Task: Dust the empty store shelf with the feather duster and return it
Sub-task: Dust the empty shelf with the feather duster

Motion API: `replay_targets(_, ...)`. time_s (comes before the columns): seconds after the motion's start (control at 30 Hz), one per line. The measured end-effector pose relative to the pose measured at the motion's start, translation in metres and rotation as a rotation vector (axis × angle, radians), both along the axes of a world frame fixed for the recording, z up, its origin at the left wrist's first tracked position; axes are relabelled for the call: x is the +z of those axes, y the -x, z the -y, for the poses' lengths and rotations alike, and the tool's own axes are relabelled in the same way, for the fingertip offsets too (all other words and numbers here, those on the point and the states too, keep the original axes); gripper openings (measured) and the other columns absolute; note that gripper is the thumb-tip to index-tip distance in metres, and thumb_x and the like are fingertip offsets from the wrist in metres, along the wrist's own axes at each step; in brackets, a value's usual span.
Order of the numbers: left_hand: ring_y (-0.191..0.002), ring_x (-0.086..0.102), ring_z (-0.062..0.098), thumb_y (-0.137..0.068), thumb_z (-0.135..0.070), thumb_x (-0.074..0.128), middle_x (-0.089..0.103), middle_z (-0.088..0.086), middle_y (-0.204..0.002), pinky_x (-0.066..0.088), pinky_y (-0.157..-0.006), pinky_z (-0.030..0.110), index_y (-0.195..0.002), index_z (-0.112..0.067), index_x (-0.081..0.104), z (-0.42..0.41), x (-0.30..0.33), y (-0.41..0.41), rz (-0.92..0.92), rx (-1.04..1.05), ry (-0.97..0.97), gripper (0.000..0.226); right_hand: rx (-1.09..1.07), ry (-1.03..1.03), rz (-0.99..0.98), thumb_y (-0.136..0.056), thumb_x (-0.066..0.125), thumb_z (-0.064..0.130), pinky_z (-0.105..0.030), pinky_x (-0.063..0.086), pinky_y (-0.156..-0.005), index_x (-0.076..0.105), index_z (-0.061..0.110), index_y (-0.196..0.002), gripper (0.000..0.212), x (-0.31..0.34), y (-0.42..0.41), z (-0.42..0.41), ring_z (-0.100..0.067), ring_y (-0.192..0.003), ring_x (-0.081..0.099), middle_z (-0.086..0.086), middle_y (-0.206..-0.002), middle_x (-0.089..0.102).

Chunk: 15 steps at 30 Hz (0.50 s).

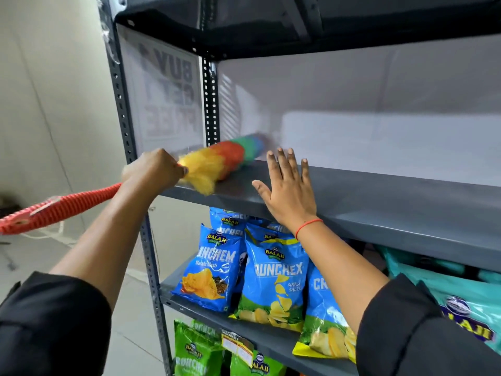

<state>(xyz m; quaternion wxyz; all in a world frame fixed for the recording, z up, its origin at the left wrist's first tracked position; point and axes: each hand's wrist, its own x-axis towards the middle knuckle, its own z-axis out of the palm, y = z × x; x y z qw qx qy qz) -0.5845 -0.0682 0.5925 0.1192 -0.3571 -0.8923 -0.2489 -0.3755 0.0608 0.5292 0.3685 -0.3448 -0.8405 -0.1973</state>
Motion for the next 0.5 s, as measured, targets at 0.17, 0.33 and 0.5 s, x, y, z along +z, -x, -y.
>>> replay_targets(0.17,-0.086,0.064,0.031,-0.081,-0.042,0.062,0.066,0.013,-0.088,0.053,-0.082,0.039,-0.097,-0.011,0.068,0.012,-0.008,0.021,0.083,-0.076,0.170,0.035,0.034,-0.004,0.052,-0.093,0.024,0.056,-0.044,-0.013,-0.110,0.007,0.012,-0.145,0.070,-0.001,0.029,0.001,-0.023,-0.142,-0.003,-0.011,-0.155,0.008)
replay_targets(0.33,-0.085,0.062,0.033,-0.087,-0.045,0.056,0.066,0.013,-0.097,0.041,-0.068,0.031,-0.105,-0.014,0.066,0.021,-0.005,0.039,-0.140,0.116,0.078,0.037,-0.008,0.007,0.033,-0.090,0.013,0.058,-0.045,-0.012,-0.110,0.003,0.011,-0.145,0.072,-0.001,0.045,-0.003,-0.025,-0.141,-0.005,-0.012,-0.155,0.005)
replay_targets(0.5,-0.071,0.056,0.028,-0.086,-0.049,0.054,0.062,0.006,-0.083,0.040,-0.065,0.030,-0.093,-0.026,0.070,0.022,-0.011,0.048,-0.124,-0.035,0.036,0.029,0.077,-0.004,0.051,-0.093,0.025,0.055,-0.045,-0.012,-0.110,0.004,0.011,-0.145,0.071,0.001,0.077,0.002,-0.025,-0.141,-0.003,-0.012,-0.155,0.007)
